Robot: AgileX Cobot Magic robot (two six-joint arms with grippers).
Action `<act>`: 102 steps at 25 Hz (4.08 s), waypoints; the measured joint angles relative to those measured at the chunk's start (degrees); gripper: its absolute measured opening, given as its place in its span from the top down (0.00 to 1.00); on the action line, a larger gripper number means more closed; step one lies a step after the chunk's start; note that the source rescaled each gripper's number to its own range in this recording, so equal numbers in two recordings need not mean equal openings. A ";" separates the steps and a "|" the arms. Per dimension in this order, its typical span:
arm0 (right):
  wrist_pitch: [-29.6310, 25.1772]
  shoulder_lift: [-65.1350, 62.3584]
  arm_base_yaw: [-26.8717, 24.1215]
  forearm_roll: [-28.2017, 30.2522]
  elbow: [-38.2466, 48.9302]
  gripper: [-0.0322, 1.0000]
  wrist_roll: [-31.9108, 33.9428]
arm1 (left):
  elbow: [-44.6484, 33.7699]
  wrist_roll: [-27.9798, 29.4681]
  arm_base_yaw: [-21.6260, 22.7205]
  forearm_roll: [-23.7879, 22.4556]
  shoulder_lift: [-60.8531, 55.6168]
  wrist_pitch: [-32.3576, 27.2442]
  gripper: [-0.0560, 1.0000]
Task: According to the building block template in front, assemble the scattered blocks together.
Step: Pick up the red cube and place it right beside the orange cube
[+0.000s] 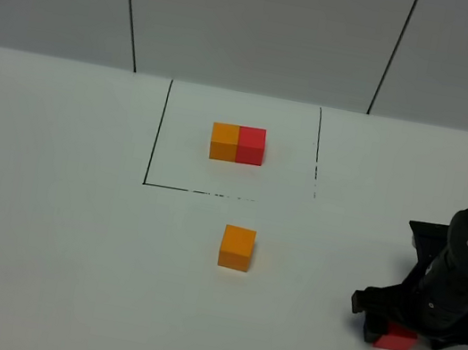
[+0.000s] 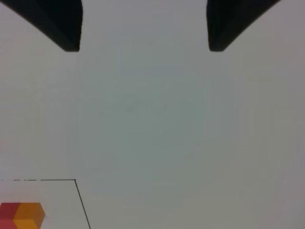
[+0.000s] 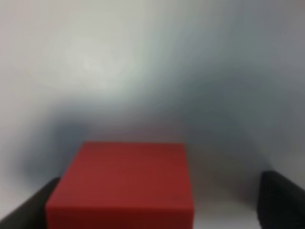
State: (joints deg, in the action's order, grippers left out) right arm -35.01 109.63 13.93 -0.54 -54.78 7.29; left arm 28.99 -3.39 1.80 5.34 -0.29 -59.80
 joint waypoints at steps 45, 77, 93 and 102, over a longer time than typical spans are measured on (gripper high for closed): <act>-31.17 23.32 17.45 6.01 -47.35 0.96 -54.66 | 0.00 0.00 0.00 0.00 0.00 0.00 0.72; -28.75 25.28 19.42 7.69 -47.92 0.96 -56.53 | 0.00 0.00 0.00 0.00 0.00 0.00 0.72; -28.81 25.28 19.58 7.64 -47.92 0.96 -56.83 | 0.00 0.00 0.00 0.00 0.00 0.00 0.72; -28.53 25.28 19.58 7.64 -47.92 0.96 -56.83 | 0.00 0.00 0.00 0.00 0.00 0.00 0.72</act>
State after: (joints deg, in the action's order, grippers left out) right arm -63.54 134.91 33.51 7.10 -102.70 -49.54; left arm 28.99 -3.39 1.80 5.34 -0.29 -59.80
